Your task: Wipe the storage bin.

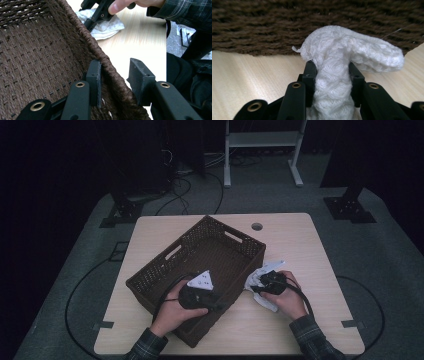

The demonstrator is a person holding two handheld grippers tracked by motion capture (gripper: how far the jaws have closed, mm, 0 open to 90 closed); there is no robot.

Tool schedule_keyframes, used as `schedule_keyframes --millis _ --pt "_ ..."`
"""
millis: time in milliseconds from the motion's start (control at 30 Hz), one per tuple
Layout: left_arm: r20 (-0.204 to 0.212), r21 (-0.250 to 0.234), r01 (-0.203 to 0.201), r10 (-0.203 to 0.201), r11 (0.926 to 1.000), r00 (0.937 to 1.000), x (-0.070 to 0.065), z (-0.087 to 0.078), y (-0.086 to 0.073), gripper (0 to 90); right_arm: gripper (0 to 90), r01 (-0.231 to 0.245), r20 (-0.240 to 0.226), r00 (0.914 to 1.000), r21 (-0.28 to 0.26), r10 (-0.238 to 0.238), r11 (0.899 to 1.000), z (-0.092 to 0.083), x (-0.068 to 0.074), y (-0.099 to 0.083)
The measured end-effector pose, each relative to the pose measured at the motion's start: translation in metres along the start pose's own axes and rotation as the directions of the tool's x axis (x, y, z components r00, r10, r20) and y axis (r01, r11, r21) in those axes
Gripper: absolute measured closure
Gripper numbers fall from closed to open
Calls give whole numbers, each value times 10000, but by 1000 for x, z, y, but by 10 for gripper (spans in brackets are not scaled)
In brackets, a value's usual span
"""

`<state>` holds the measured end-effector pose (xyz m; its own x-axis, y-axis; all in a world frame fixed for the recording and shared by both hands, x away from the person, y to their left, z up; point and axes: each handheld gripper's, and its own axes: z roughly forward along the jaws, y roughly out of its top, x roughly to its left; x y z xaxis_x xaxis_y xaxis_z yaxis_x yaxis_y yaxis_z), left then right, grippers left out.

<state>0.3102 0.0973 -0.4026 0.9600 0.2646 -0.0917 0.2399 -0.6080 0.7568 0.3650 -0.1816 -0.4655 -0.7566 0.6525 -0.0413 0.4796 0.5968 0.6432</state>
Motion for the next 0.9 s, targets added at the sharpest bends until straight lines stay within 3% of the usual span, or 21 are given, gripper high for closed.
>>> schedule_keyframes --millis 900 --pt "-2 1 -7 7 10000 10000 0 0 0 625 667 265 -52 9996 -1268 -274 9916 -45 9 17"
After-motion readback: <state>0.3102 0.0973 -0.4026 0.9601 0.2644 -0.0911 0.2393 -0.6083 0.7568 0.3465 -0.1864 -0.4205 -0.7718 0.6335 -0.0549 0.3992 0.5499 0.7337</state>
